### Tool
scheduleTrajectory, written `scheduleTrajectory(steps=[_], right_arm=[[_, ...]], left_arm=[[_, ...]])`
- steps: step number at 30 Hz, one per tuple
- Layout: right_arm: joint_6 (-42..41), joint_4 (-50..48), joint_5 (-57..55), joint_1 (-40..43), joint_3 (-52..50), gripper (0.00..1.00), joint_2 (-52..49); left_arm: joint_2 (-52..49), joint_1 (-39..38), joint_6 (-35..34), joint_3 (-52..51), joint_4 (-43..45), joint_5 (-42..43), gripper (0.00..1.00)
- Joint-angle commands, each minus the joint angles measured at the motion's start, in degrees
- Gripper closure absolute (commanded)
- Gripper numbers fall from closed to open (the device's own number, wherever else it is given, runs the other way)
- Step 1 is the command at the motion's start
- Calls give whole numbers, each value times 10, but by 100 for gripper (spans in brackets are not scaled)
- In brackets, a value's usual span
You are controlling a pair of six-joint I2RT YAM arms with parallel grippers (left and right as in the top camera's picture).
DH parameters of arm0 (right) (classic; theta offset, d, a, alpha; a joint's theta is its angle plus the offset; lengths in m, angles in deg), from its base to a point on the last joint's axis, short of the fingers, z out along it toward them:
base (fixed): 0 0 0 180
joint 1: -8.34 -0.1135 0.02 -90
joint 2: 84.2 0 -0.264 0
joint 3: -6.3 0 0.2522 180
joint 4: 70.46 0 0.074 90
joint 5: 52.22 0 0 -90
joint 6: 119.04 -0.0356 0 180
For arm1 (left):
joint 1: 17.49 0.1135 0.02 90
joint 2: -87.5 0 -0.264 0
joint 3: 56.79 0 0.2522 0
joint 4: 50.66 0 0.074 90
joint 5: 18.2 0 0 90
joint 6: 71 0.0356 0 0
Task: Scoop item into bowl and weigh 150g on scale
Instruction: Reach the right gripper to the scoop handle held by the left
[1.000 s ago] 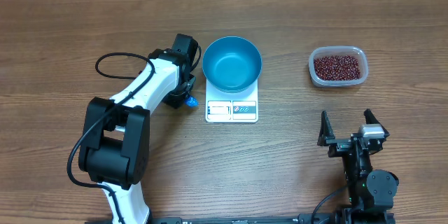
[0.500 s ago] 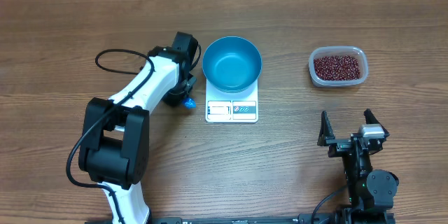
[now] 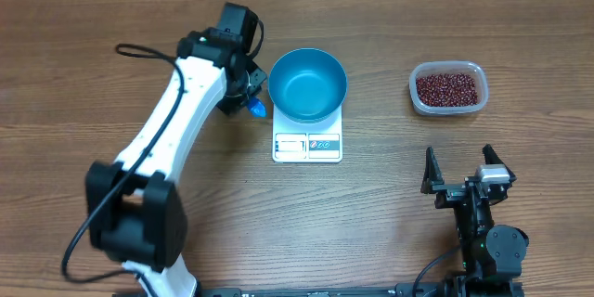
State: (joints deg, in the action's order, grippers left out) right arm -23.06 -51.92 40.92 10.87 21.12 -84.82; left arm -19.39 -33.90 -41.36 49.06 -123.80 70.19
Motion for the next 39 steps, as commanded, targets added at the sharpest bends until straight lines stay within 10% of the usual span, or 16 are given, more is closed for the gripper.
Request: scheduleTrajectory(steps=[1, 12, 19, 24, 39], right_arm=[[-2, -2, -1, -3, -6, 0, 5], [-46, -19, 132, -3, -6, 0, 5], [-549, -27, 399, -3, -6, 0, 5], [-698, -27, 420, -3, -6, 0, 5], [-714, -47, 442, -3, 18, 10, 4]], left_arm=[[77, -8, 58, 18, -4, 11, 96], [148, -109, 89, 18, -6, 10, 96], [148, -189, -22, 18, 2, 10, 96], [148, -218, -90, 18, 0, 19, 96], [63, -282, -295, 17, 42, 84, 96]])
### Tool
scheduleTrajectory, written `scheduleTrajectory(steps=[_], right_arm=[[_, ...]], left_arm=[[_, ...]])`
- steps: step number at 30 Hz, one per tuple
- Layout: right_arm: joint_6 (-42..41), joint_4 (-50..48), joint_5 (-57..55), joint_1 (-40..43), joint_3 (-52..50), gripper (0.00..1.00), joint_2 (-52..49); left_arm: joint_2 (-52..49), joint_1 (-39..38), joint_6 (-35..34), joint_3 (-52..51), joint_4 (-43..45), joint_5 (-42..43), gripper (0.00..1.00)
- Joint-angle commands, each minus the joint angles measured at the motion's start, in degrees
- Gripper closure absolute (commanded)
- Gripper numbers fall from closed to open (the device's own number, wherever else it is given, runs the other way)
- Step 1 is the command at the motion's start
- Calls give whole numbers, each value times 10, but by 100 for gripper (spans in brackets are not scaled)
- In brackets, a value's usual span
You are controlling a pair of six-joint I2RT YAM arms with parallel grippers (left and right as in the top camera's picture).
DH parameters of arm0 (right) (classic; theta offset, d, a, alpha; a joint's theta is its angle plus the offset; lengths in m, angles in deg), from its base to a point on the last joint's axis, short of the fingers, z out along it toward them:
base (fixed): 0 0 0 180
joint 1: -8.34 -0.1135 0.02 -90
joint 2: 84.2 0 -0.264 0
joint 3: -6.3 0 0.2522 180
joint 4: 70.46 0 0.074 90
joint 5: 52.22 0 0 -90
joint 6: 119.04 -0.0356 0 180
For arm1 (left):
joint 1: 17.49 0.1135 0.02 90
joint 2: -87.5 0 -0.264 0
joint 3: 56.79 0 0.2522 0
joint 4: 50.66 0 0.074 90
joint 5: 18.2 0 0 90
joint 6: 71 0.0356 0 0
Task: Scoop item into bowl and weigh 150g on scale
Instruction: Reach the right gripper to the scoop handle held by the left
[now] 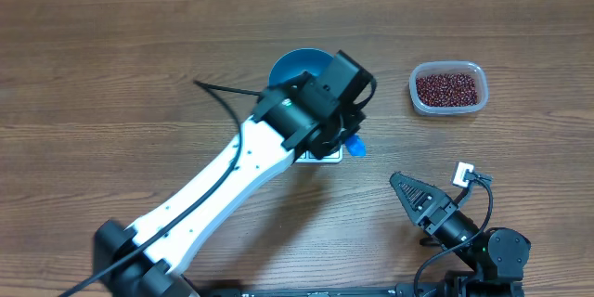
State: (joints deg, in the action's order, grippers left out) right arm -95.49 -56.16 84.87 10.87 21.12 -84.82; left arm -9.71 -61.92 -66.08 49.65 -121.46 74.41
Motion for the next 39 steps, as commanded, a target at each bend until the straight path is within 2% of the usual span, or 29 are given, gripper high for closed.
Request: scheduleTrajectory(steps=[1, 4, 6, 9, 13, 14, 19, 23, 29, 35, 39], right_arm=[[21, -3, -4, -3, 33, 12, 4], [53, 39, -26, -3, 64, 15, -14], [83, 72, -46, -3, 82, 21, -41], [116, 78, -56, -3, 108, 23, -90], [183, 108, -76, -3, 165, 27, -186], [228, 145, -87, -3, 208, 30, -247], [292, 184, -87, -15, 286, 37, -350], [295, 176, -116, -56, 309, 43, -402], [290, 160, -224, -149, 309, 43, -425], [288, 146, -311, -207, 309, 44, -442], [278, 116, -316, -223, 309, 47, -473]], left_arm=[[-44, -2, -51, 12, 33, 54, 96], [-63, -3, -69, 12, 70, 78, 96], [-65, -4, -73, 12, 82, 76, 96], [-65, -7, -84, 12, 85, 63, 96], [-65, -12, -84, 12, 91, 57, 96], [-65, -14, -84, 12, 96, 54, 96], [-65, -14, -87, 12, 95, 42, 96], [-65, -14, -99, 12, 97, 42, 96], [-65, -14, -114, 12, 98, 42, 96], [-65, -14, -118, 12, 98, 48, 96], [-65, -14, -118, 12, 97, 61, 96]])
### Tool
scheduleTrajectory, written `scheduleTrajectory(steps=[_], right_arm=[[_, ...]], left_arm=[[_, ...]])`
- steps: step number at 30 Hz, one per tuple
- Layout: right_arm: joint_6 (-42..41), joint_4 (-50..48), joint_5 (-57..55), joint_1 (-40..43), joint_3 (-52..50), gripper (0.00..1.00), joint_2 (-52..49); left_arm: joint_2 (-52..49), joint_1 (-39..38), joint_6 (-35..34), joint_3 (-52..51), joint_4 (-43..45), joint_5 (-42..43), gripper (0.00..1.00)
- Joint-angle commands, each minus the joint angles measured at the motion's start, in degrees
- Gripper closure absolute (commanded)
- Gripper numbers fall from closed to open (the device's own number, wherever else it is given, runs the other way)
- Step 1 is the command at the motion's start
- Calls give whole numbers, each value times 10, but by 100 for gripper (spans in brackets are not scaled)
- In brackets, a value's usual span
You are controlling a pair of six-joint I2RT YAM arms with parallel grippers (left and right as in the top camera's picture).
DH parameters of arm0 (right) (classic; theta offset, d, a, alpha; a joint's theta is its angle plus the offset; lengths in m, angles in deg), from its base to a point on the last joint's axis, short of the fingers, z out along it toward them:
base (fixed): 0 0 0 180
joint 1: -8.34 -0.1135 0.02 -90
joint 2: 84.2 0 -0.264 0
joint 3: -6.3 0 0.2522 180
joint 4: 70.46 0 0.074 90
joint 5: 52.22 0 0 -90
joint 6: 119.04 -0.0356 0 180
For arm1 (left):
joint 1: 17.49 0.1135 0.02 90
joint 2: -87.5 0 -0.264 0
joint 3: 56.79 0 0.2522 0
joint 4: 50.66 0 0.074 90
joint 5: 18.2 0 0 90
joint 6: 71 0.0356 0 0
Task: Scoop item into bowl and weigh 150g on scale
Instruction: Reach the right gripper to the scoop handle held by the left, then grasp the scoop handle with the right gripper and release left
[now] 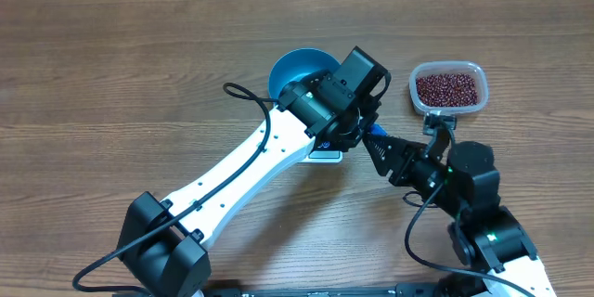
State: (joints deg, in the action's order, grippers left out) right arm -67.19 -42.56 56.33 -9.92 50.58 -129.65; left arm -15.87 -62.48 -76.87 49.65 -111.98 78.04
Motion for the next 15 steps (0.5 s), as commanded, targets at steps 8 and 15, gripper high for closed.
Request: scheduleTrajectory(steps=[8, 15], right_arm=[[-10, -64, -30, -16, 14, 50, -51], [-21, -77, -30, -16, 14, 57, -51]], left_arm=[[-4, -8, -5, 12, -16, 28, 96], [-4, -8, -5, 12, -18, 29, 96]])
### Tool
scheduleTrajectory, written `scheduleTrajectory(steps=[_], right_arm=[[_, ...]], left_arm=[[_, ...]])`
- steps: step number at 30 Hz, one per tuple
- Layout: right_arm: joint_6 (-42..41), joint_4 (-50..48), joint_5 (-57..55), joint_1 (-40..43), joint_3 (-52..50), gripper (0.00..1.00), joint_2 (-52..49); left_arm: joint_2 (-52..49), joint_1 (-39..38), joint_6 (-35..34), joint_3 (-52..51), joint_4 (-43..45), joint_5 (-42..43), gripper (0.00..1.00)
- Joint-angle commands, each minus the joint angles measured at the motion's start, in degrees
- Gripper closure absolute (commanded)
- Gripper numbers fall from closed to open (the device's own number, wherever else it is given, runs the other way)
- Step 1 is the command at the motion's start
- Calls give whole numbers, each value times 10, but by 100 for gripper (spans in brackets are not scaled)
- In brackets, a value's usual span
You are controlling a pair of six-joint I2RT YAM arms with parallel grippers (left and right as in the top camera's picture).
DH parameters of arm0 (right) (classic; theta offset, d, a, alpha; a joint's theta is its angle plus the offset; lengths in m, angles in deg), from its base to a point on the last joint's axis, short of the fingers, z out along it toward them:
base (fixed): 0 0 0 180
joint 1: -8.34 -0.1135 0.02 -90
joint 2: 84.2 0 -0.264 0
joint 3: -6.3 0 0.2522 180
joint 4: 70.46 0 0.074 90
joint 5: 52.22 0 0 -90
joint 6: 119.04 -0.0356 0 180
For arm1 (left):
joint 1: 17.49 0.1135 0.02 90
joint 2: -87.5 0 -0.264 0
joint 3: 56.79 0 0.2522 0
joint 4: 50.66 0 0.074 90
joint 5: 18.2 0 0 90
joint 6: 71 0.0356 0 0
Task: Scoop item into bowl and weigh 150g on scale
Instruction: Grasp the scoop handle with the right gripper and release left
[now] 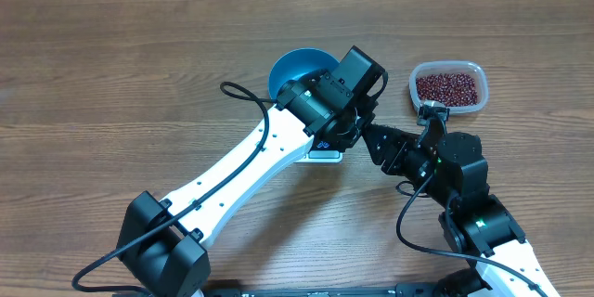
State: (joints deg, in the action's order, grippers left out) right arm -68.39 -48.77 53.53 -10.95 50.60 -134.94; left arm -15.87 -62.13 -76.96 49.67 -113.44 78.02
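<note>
The blue bowl (295,67) stands on the white scale (325,155); my left arm covers most of both. My left gripper (357,122) hangs just right of the bowl, its fingers hidden under the wrist. From the lower right, my right gripper (373,141) reaches in, its dark fingers spread and their tips right at the left gripper. No scoop shows between them. The clear tub of red beans (447,88) sits to the right.
The left arm (232,181) runs diagonally from the bottom left across the table's middle, with a black cable looping off it. The right arm's base (483,227) stands at the lower right. Bare wooden table (111,74) lies all round.
My right gripper has moved a little up and to the left, closer against the left gripper. The sliver of blue scoop between them no longer shows. The left arm has barely moved.
My left gripper held a blue scoop left of the bowl while the right arm rested at the bottom right. Then the left gripper carried the scoop to the bowl's right side. The right gripper reached up to it, open, and now stands right at it.
</note>
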Motion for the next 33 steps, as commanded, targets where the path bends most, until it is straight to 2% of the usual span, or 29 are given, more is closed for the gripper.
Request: scheduleTrajectory(steps=[1, 11, 16, 21, 22, 24, 27, 28, 29, 31, 33], right_arm=[[-9, -15, -2, -6, 14, 58, 2], [-14, -16, 10, -6, 14, 80, 2], [-26, -16, 12, -6, 14, 96, 2], [-26, -4, 12, -6, 14, 96, 2], [-26, -1, 12, -6, 14, 96, 2], [-26, 4, 12, -6, 14, 96, 6], [-26, 19, 6, -6, 15, 96, 19], [-26, 25, 1, -6, 15, 96, 25], [-26, 29, -3, -6, 15, 96, 30], [-25, 36, -8, -5, 15, 96, 43], [-25, 44, -8, -5, 19, 96, 53]], left_arm=[[-4, -12, -4, 12, -3, 30, 96], [-4, -12, -5, 12, -3, 37, 96], [-4, -11, -5, 12, -2, 37, 96], [-3, -11, -3, 12, -3, 25, 96], [-3, -10, 0, 12, -3, 18, 91], [-2, -7, 2, 12, -2, 13, 75], [7, 5, 31, 15, 2, 13, 31], [12, 10, 45, 19, 2, 13, 21], [18, 14, 57, 23, 2, 13, 13], [37, 22, 77, 34, 2, 11, 5], [59, 24, 96, 49, 2, 0, 2]])
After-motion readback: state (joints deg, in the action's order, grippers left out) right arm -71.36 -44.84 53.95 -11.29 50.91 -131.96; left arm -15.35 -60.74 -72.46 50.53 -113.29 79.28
